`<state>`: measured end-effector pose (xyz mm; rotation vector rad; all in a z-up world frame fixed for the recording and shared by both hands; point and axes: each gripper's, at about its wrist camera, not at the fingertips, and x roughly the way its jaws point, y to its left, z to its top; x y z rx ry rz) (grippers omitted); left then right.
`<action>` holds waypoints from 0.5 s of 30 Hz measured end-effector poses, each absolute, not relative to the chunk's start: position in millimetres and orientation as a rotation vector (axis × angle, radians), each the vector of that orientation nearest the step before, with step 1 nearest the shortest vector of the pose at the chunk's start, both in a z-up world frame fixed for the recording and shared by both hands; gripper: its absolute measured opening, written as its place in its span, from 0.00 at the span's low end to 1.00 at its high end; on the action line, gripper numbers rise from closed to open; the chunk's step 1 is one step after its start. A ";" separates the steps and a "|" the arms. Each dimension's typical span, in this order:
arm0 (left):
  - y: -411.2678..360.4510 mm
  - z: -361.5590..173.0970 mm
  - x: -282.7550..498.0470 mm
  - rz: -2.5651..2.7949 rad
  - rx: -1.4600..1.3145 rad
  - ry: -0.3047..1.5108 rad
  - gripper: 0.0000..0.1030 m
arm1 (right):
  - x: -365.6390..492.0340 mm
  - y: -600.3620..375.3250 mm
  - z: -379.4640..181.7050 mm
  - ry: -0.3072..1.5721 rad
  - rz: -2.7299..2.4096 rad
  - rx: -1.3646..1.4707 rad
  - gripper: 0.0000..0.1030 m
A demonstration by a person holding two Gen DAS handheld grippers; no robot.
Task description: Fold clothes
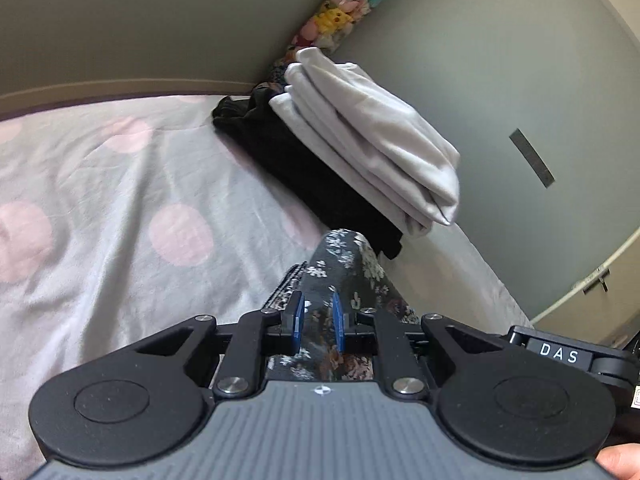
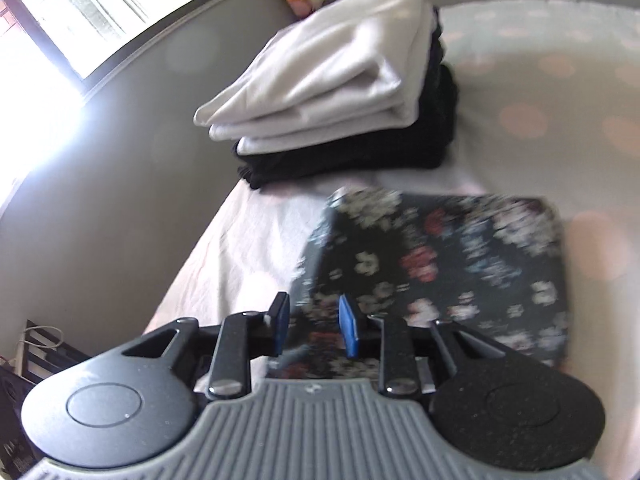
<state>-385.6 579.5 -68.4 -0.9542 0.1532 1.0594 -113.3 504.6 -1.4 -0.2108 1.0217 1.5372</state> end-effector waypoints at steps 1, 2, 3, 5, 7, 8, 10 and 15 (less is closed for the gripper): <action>577.1 -65.8 -380.0 1.065 -0.917 0.186 0.16 | -105.0 494.1 -0.2 1.003 1.523 -0.215 0.30; 575.1 -64.9 -372.9 1.073 -0.884 0.226 0.16 | -96.7 482.4 -0.7 0.985 1.509 -0.219 0.30; 573.1 -64.0 -365.7 1.080 -0.850 0.265 0.16 | -87.5 468.1 -2.5 0.966 1.493 -0.227 0.30; 570.3 -64.6 -352.6 1.101 -0.793 0.344 0.16 | -75.4 446.4 -11.6 0.922 1.463 -0.272 0.30; 569.8 -69.6 -343.0 1.134 -0.752 0.420 0.15 | -58.3 429.3 -21.8 0.884 1.446 -0.317 0.30; 570.0 -73.1 -339.4 1.152 -0.733 0.458 0.14 | -53.8 422.2 -29.3 0.881 1.448 -0.329 0.30; 572.0 -81.5 -334.7 1.184 -0.707 0.525 0.14 | -46.7 409.3 -44.7 0.882 1.454 -0.348 0.27; 586.9 -111.2 -333.4 1.211 -0.747 0.625 0.13 | -42.8 408.2 -83.1 0.912 1.445 -0.374 0.24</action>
